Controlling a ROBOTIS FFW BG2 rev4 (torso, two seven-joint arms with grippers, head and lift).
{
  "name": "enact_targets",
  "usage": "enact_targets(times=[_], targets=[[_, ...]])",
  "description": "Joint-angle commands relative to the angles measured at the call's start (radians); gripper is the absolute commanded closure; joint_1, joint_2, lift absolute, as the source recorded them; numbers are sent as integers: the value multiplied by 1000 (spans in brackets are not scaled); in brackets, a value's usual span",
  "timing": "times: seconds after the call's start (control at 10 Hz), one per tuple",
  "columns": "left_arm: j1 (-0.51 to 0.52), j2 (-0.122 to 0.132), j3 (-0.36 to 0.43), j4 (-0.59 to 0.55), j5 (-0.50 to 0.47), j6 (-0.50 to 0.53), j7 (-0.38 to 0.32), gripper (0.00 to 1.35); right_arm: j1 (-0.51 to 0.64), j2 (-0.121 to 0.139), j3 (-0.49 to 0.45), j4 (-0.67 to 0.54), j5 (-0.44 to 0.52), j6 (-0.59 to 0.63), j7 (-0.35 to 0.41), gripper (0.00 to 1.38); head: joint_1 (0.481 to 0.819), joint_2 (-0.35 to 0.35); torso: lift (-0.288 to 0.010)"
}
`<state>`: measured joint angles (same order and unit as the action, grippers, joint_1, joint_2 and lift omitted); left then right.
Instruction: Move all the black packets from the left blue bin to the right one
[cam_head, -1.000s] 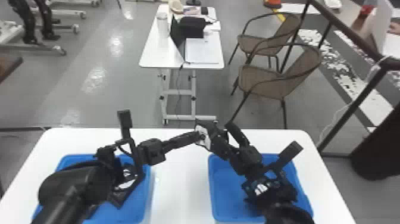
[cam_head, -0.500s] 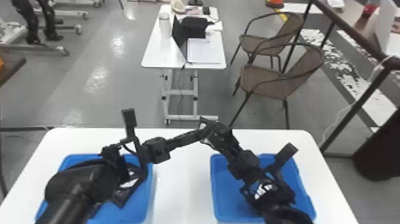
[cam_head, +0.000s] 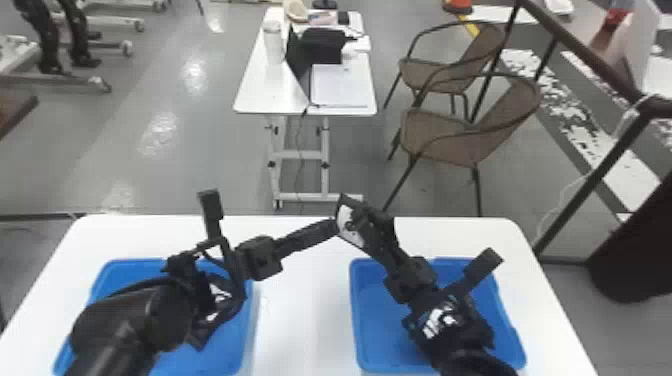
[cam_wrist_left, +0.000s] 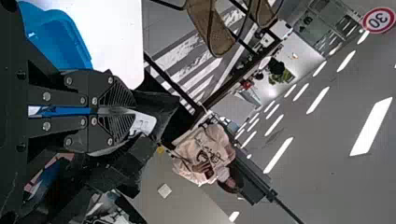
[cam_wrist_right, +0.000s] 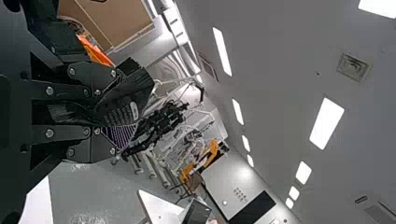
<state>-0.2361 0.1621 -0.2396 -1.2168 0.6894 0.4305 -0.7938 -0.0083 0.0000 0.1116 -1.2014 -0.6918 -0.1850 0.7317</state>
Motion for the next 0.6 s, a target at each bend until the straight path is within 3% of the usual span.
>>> enact_targets(times=[0.0, 0.1, 0.3, 0.5], targets=[[52, 11, 23, -6, 36, -18, 1, 515, -1, 1, -36, 11, -3, -5, 0, 1285, 695, -69, 0], [100, 33, 51, -32, 42, -45, 4, 94, 4, 1, -78, 20, 5, -5, 0, 1285, 695, -72, 0], [225, 76, 146, -168, 42, -73, 82, 15, 22, 1, -156, 66, 15, -4, 0, 1285, 695, -71, 0], [331, 94, 256, -259, 27, -115, 126, -2, 33, 1, -208, 166, 34, 1, -6, 1285, 695, -46, 0]])
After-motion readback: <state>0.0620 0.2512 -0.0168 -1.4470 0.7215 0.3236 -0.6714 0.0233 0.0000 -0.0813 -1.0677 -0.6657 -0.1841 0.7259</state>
